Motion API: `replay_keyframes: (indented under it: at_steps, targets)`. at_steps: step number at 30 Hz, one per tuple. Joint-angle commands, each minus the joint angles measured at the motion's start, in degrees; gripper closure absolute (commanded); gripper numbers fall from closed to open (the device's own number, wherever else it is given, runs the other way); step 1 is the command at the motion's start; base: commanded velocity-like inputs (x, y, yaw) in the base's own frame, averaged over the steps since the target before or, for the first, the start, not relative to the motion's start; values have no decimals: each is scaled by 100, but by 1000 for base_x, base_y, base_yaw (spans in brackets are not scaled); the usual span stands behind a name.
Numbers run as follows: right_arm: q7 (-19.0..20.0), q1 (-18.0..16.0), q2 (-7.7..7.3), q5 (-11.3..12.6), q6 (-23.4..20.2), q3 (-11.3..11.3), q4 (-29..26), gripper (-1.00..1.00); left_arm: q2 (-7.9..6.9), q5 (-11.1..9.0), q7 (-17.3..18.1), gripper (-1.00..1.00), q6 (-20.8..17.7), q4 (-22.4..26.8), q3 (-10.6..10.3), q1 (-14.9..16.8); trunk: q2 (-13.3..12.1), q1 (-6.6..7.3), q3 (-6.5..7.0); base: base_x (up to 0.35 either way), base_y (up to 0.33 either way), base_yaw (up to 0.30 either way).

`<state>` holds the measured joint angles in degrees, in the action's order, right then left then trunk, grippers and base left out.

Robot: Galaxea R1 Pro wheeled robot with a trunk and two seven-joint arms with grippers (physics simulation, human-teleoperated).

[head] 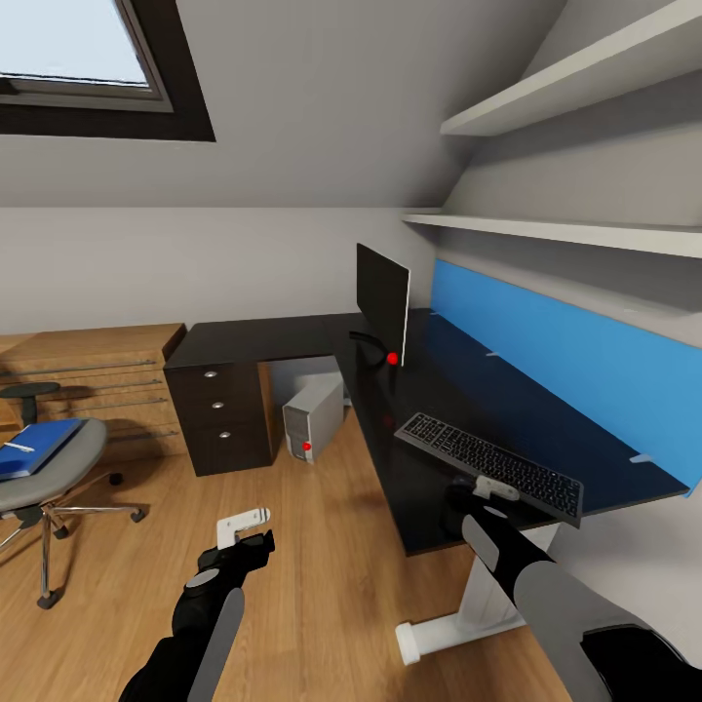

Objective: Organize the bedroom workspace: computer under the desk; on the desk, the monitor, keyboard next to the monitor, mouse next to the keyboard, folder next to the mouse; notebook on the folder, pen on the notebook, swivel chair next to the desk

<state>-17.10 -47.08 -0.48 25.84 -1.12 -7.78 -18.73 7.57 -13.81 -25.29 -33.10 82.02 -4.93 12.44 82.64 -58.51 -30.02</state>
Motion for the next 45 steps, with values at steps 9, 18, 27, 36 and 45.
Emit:
replay_keyframes:
  at_steps: [9,18,27,36,45]
  targets:
    - [-33,-3,-12,359,-13,-53,-8,-100,-1,-60,-55,-100,-13,7,-8,4,3,0,-6,0,0,0]
    - [-31,-3,-20,477,-11,-56,-8,-100,-1,-60,-55,-100,-13,7,-8,4,3,0,-6,0,0,0]
    - [-30,-3,-22,491,-11,-57,-8,-100,-1,-60,-55,-100,-13,7,-8,4,3,0,-6,0,0,0]
    - [-30,-3,-22,492,-11,-57,-10,-100,-1,-60,-55,-100,-13,7,-8,4,3,0,-6,5,-1,0]
    - [-31,-2,-22,489,-11,-57,-16,-100,-1,-60,-55,-100,-13,7,-8,4,3,0,-6,80,-48,0]
